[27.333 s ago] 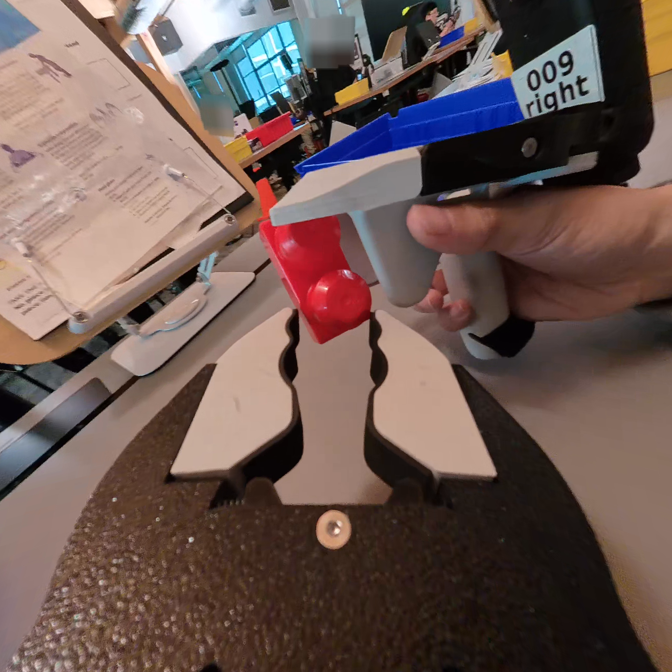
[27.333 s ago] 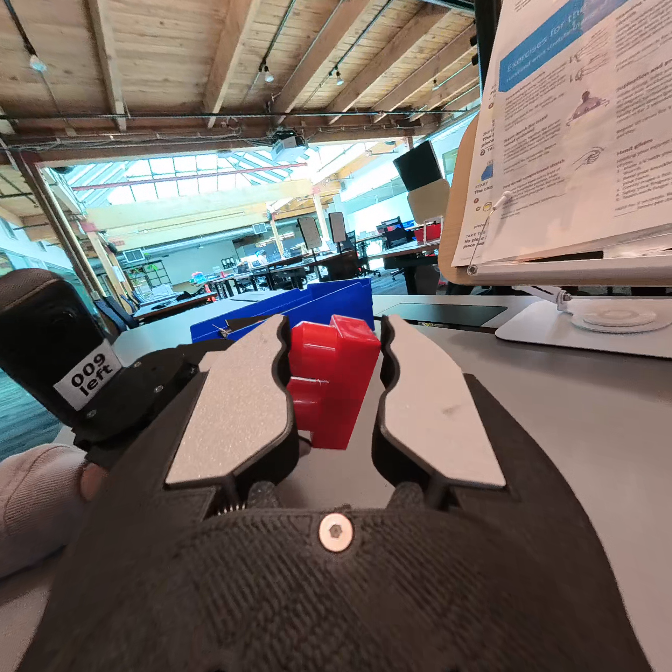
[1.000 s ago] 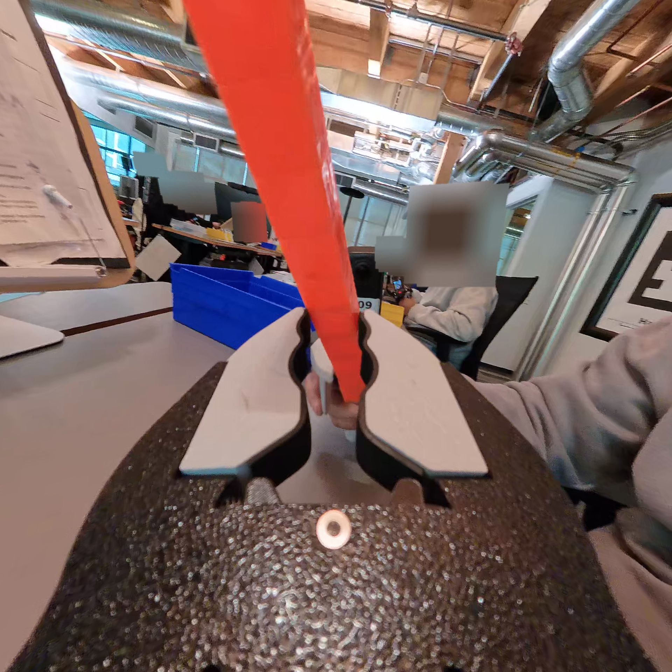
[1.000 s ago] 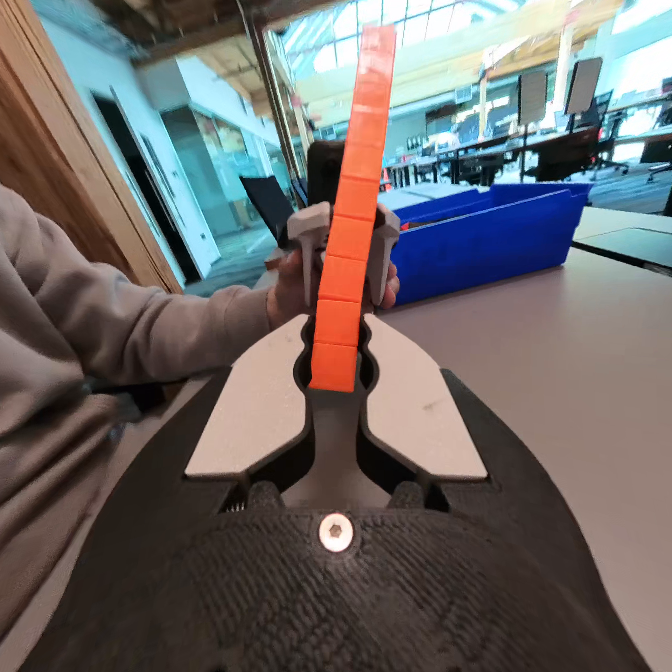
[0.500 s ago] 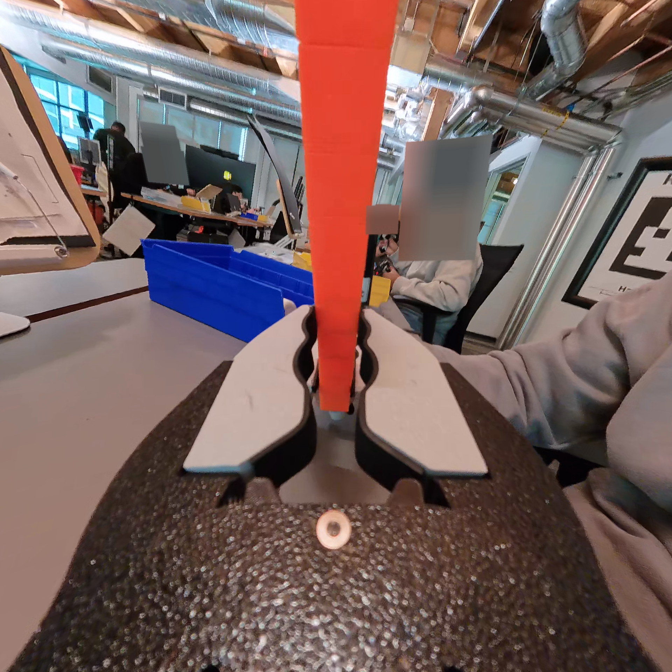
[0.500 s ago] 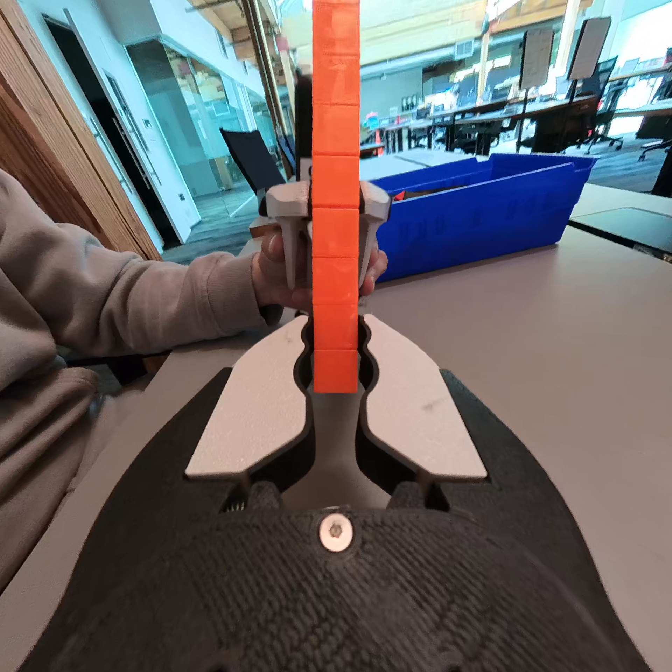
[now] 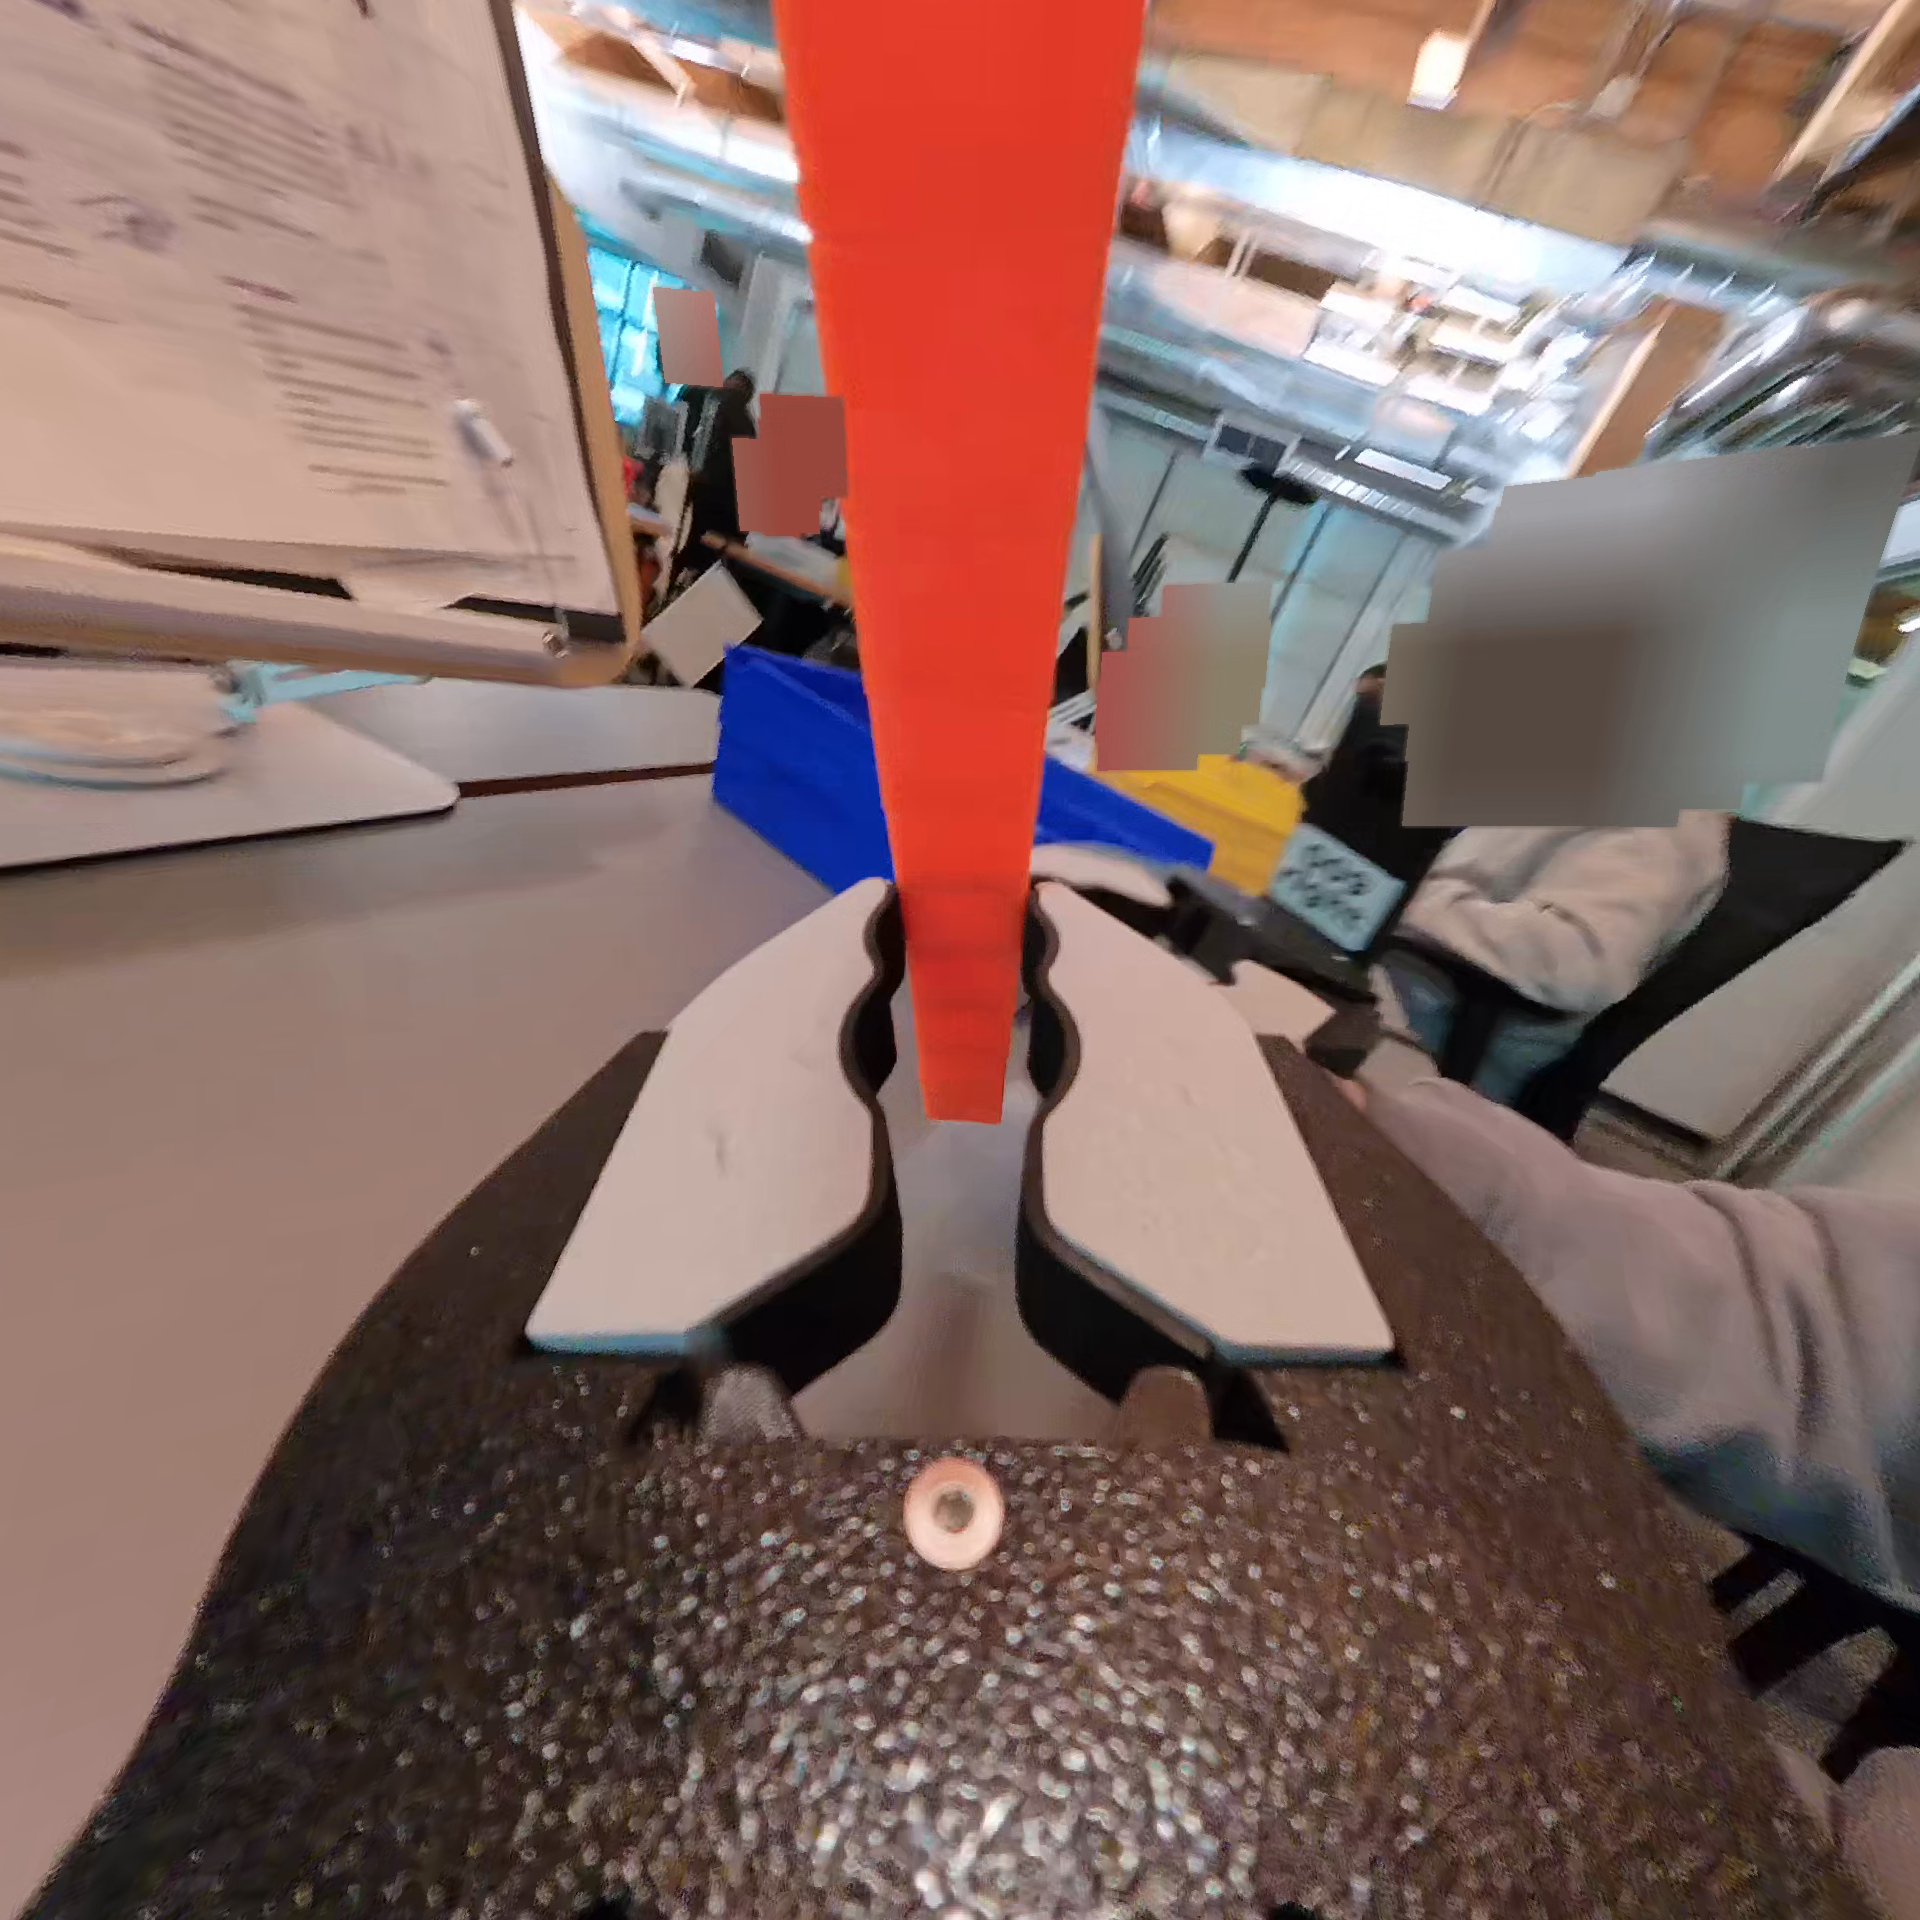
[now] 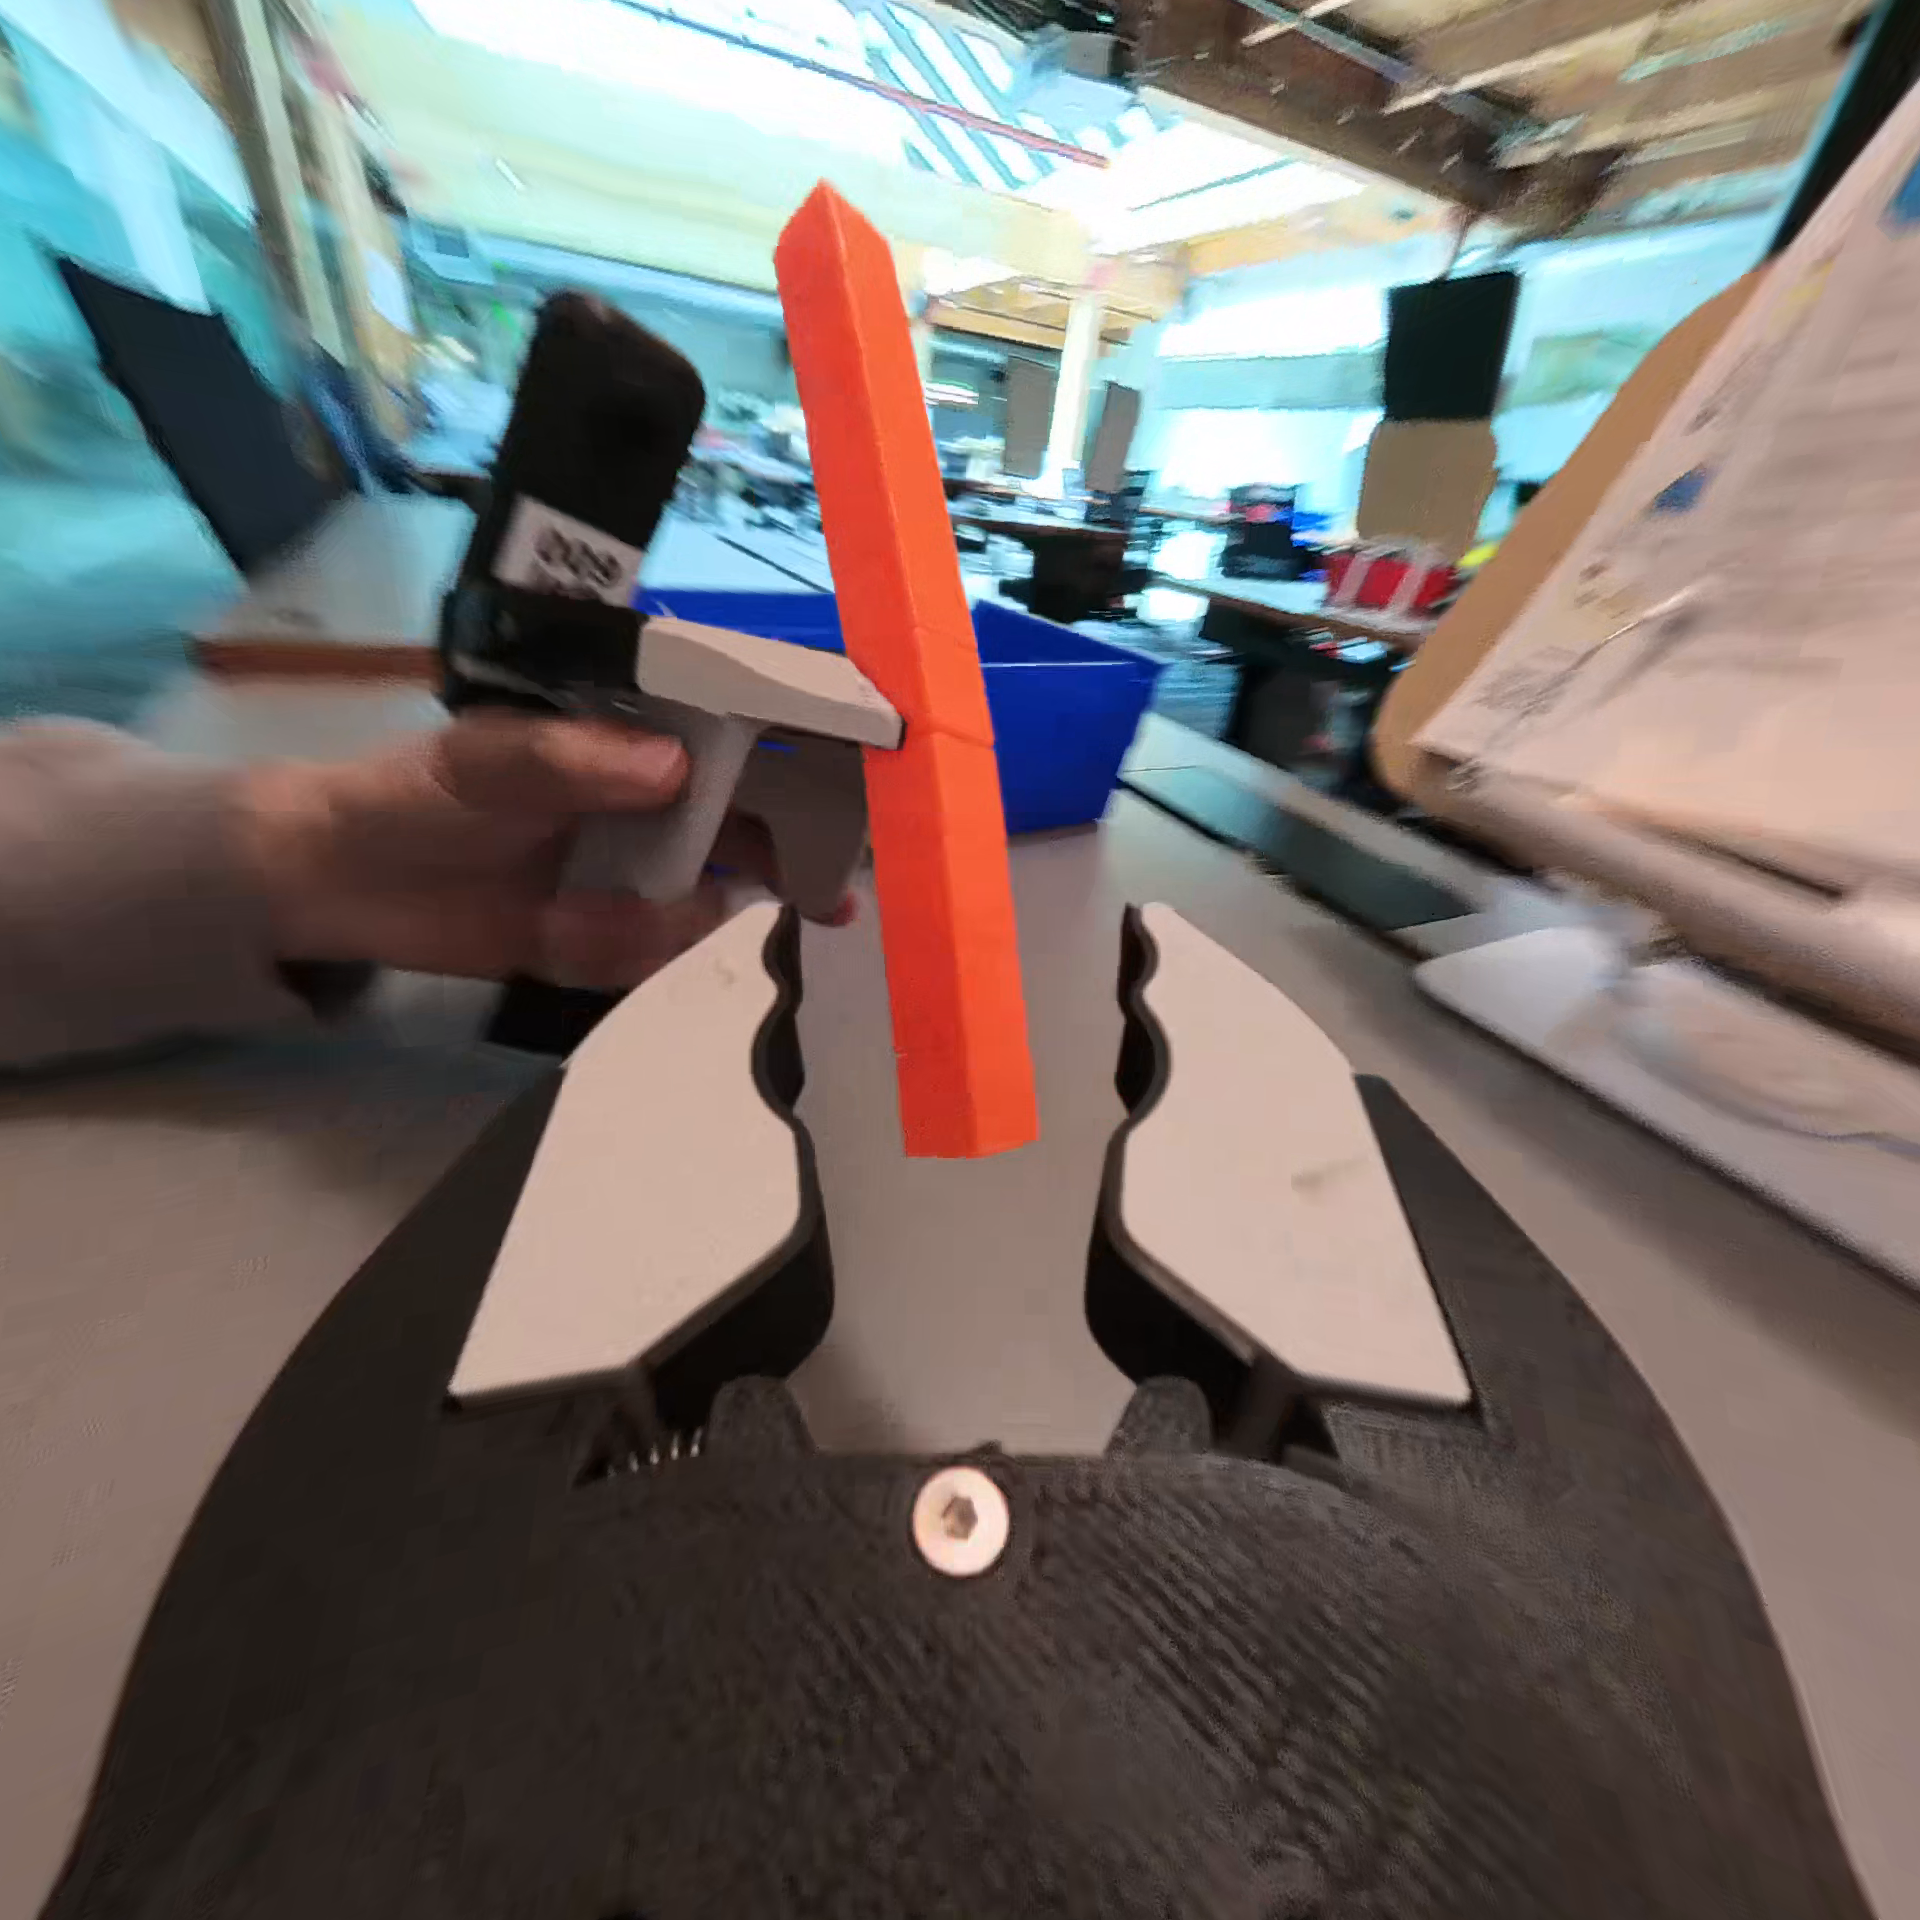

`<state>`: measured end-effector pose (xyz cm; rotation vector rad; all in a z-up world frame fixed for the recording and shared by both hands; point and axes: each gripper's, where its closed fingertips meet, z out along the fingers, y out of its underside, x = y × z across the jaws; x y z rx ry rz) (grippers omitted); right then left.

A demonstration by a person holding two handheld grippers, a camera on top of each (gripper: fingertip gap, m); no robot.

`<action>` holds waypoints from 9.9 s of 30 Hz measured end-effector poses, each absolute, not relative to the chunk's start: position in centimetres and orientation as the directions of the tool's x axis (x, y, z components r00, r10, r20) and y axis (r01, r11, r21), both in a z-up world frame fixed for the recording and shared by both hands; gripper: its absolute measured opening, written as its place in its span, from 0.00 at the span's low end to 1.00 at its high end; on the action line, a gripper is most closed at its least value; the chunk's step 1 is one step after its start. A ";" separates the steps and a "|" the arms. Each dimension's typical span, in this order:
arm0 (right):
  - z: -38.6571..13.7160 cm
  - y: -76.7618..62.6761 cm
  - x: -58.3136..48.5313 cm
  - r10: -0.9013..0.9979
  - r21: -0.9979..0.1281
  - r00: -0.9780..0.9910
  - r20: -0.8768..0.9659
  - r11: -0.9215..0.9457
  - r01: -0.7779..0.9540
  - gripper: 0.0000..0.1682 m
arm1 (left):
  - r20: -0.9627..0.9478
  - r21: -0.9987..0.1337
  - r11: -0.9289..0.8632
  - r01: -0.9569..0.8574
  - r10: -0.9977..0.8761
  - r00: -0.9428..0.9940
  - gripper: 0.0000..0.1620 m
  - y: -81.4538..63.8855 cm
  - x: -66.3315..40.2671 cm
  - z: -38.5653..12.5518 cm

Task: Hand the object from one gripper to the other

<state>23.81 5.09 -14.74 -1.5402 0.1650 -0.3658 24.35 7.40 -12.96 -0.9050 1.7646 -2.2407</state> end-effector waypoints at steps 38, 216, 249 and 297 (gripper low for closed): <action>-6.0 -2.6 23.7 0.013 -0.610 0.965 -0.263 0.772 -0.176 0.13 | 0.814 -0.453 -0.399 -0.797 0.179 -0.553 0.49 4.3 22.6 -13.2; -3.5 -20.2 30.1 -0.969 -0.884 0.071 0.238 -0.186 0.429 0.13 | -0.561 -0.803 0.585 0.115 -0.675 -0.480 0.23 8.5 27.5 -19.2; -15.0 -25.2 35.9 -0.926 -0.879 0.376 -0.040 -0.146 -0.454 0.13 | -0.611 -0.742 0.661 0.106 -0.603 -0.514 0.17 7.9 27.6 -21.3; -13.5 0.2 28.1 -0.678 -0.950 0.667 0.309 -0.186 0.251 0.39 | 0.387 -0.835 -0.427 -0.348 -0.904 0.181 0.26 40.0 21.0 -19.5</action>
